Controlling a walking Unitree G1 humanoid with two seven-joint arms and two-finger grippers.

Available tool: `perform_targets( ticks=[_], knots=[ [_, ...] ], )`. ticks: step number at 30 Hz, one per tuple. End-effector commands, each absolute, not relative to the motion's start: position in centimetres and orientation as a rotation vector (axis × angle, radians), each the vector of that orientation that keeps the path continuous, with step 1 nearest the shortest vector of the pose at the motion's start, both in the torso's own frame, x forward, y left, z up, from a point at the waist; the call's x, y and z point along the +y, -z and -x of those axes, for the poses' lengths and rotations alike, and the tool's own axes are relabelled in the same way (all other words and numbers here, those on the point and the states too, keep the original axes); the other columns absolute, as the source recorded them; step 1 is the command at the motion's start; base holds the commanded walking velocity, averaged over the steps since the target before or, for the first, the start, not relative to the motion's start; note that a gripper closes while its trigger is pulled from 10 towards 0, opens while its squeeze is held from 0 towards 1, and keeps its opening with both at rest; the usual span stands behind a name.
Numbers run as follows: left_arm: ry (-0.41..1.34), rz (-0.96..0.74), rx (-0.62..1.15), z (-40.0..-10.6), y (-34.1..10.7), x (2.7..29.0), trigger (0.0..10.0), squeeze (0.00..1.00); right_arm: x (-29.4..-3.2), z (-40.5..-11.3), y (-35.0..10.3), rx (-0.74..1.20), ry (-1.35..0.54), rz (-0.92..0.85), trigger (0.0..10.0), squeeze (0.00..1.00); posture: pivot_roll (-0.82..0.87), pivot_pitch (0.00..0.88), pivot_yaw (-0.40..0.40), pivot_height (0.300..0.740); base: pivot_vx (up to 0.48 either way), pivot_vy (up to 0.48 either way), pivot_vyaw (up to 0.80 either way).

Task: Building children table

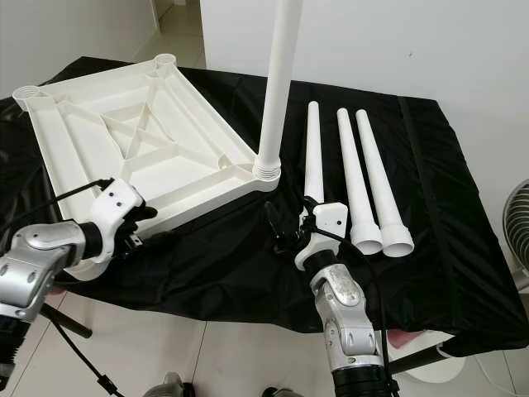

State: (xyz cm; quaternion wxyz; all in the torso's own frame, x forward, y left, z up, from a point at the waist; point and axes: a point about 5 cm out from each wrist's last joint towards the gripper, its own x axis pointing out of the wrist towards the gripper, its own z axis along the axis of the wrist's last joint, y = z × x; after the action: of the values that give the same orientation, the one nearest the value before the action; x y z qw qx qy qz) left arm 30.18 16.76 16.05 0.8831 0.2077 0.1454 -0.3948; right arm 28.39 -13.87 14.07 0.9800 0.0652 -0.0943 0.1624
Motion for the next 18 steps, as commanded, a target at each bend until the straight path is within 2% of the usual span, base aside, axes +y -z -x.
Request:
perform_targets(
  ticks=[1, 12, 13, 14, 15, 16, 17, 18],
  knots=[
    [0.828, -0.439, 0.344, -30.3, -15.5, 16.8, 10.0, 0.0, -13.9, -28.4, -13.8, -0.187, -0.325, -0.132, 10.0, 0.0, 0.16, 0.087, -0.024, 0.74, 0.0, 0.0, 0.0],
    [0.727, -0.428, 0.361, -32.0, -15.1, 16.9, 10.0, 0.0, -14.4, -28.6, -14.0, -0.203, -0.291, -0.133, 10.0, 0.0, 0.13, 0.059, -0.013, 0.74, 0.0, 0.0, 0.0],
    [0.727, -0.419, 0.361, -32.1, -15.2, 16.7, 9.6, 0.0, -14.5, -28.7, -14.1, -0.206, -0.287, -0.132, 10.0, 0.0, 0.12, 0.049, -0.006, 0.74, 0.0, 0.0, 0.0],
    [0.729, -0.419, 0.363, -32.3, -15.1, 16.6, 3.4, 0.0, -14.6, -28.8, -14.2, -0.211, -0.282, -0.128, 10.0, 0.0, 0.11, 0.044, 0.001, 0.74, 0.0, 0.0, 0.0],
    [0.729, -0.419, 0.363, -32.3, -15.1, 16.6, 3.4, 0.0, -14.6, -28.8, -14.2, -0.211, -0.282, -0.128, 10.0, 0.0, 0.11, 0.044, 0.001, 0.74, 0.0, 0.0, 0.0],
    [0.736, -0.421, 0.364, -32.4, -15.0, 16.5, 2.1, 0.0, -14.7, -28.8, -14.3, -0.216, -0.28, -0.125, 10.0, 0.0, 0.11, 0.044, 0.001, 0.74, 0.0, 0.0, 0.0],
    [0.745, -0.423, 0.367, -32.4, -14.9, 16.3, 0.0, 0.0, -14.7, -28.9, -14.4, -0.221, -0.278, -0.122, 10.0, 0.0, 0.1, 0.039, 0.008, 0.74, 0.0, 0.0, 0.0],
    [0.752, -0.423, 0.367, -32.4, -14.8, 16.2, 0.0, 0.0, -14.8, -28.9, -14.5, -0.225, -0.276, -0.119, 10.0, 0.0, 0.09, 0.038, 0.011, 0.74, 0.0, 0.0, 0.0]
  ],
)
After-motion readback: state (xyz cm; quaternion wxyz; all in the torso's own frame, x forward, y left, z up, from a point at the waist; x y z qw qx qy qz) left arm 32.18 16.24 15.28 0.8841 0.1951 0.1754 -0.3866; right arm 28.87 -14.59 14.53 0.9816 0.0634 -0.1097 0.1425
